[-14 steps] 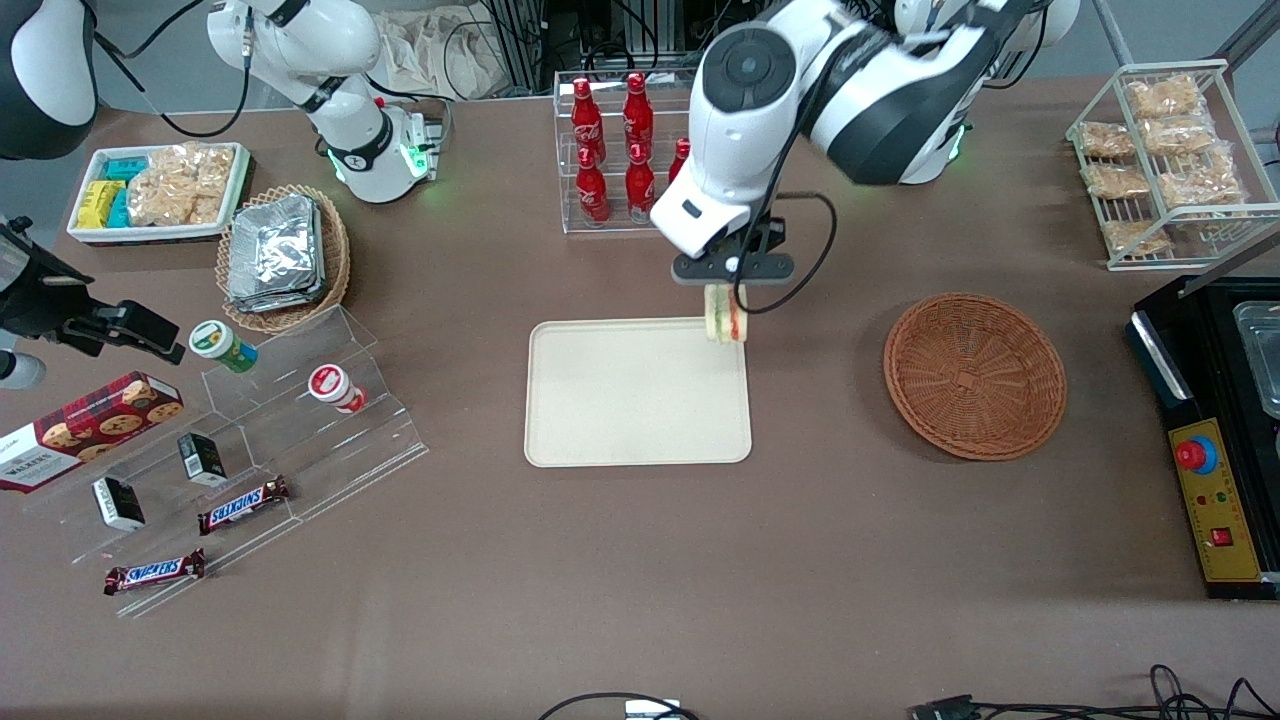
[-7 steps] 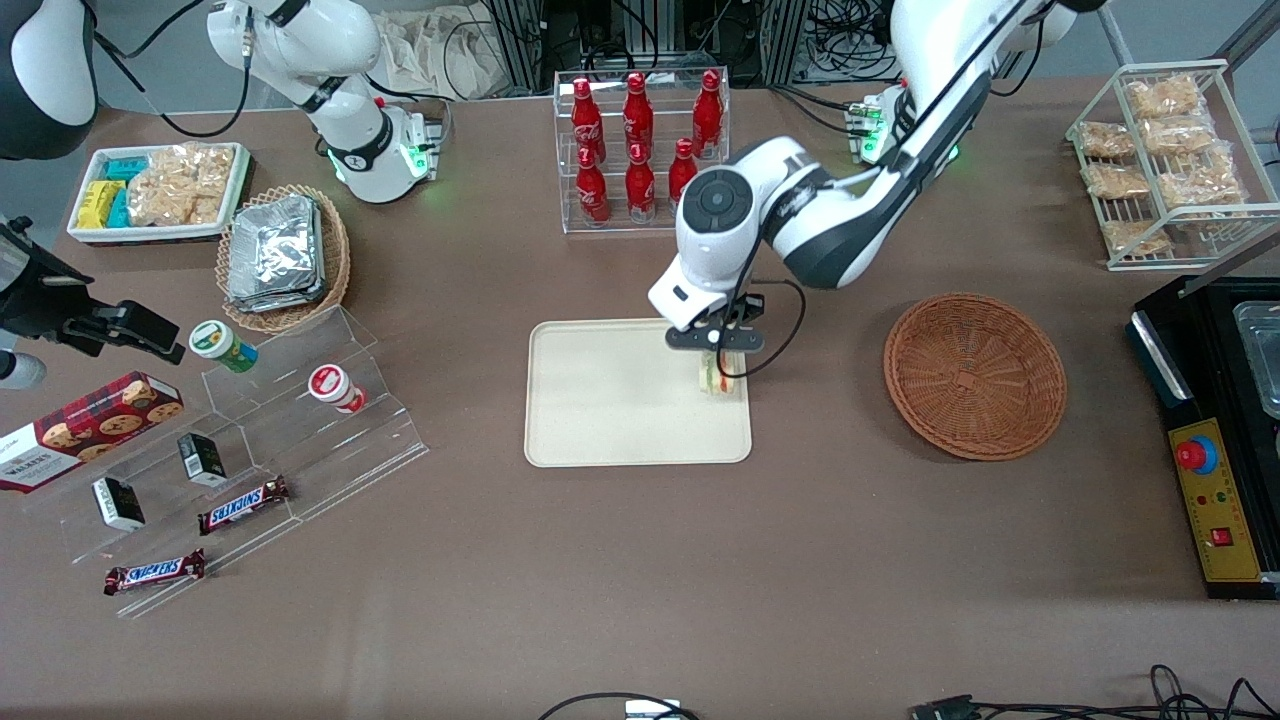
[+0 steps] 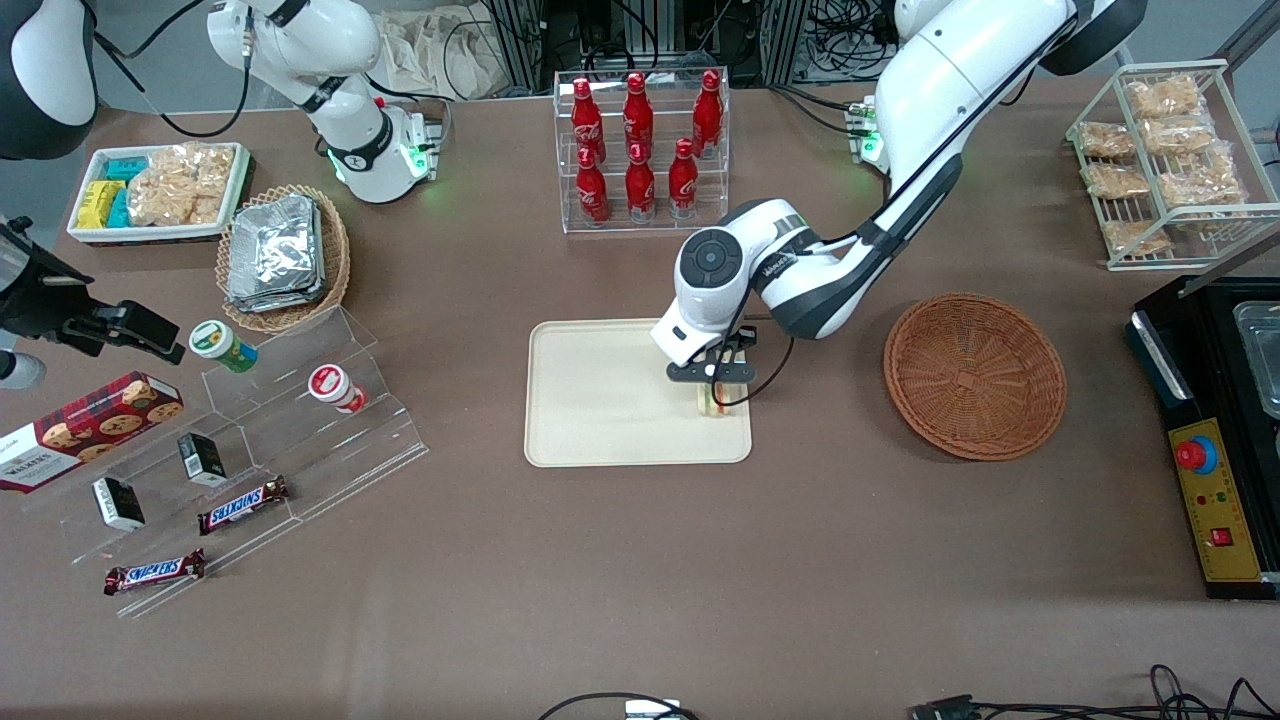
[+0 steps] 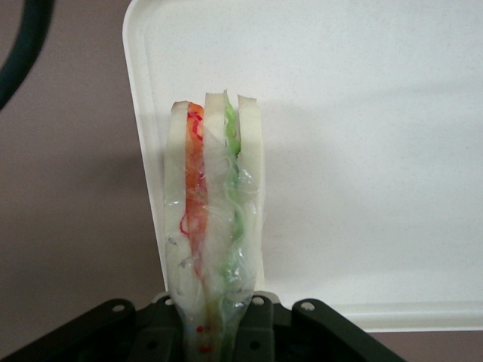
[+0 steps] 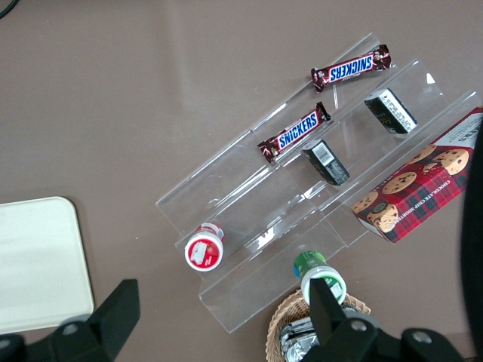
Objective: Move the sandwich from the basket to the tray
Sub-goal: 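Open the left gripper to release the sandwich on the tray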
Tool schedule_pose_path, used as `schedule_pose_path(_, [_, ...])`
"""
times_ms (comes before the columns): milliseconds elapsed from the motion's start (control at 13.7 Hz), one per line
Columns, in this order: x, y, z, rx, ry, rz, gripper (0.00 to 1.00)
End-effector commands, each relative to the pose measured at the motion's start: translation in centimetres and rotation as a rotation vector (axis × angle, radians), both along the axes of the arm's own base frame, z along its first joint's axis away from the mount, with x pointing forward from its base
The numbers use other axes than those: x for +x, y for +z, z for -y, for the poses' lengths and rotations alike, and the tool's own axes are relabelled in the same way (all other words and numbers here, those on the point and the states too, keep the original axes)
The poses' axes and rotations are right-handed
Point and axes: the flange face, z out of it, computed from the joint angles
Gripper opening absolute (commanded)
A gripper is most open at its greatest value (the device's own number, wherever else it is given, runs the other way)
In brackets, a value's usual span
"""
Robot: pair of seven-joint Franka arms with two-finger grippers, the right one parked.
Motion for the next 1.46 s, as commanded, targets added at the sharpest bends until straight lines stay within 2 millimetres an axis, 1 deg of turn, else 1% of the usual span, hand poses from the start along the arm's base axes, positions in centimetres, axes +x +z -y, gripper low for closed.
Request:
schedule_pose_path(0, [0.5, -0.1, -0.1, 0.0, 0.016, 0.022, 0.16])
schedule_pose_path(146, [0.5, -0.3, -0.1, -0.001, 0.016, 0.02, 0.23])
schedule_pose_path(220, [0.5, -0.3, -0.1, -0.002, 0.016, 0.02, 0.31])
schedule_pose_path(293, [0.5, -0.3, -0.1, -0.002, 0.016, 0.02, 0.48])
schedule_pose_path(366, [0.6, -0.4, -0.1, -0.001, 0.029, 0.02, 0.83])
schedule_pose_path(439, [0.6, -0.4, -0.2, 0.002, 0.042, 0.018, 1.0])
schedule_pose_path(585, [0.7, -0.4, -0.3, 0.004, 0.043, 0.018, 1.0])
schedule_pose_path(732, [0.9, 0.2, -0.5, 0.012, 0.046, 0.023, 1.0])
schedule_pose_path(805, [1.0, 0.8, -0.6, 0.024, 0.053, 0.021, 1.0])
schedule_pose_path(878, [1.3, 2.5, -0.8, 0.042, 0.063, 0.029, 1.0])
schedule_pose_path(951, [1.7, 4.8, -1.2, 0.07, 0.067, 0.044, 1.0])
schedule_pose_path(1098, [2.3, 10.4, -1.9, 0.096, 0.117, 0.024, 1.0])
schedule_pose_path(1171, [3.0, 12.6, -3.2, 0.11, 0.153, 0.016, 1.0])
schedule_pose_path(1317, [3.6, 16.4, -5.6, 0.125, 0.142, 0.041, 1.0])
schedule_pose_path(1390, [4.6, 18.1, -8.0, 0.129, 0.154, 0.041, 1.0])
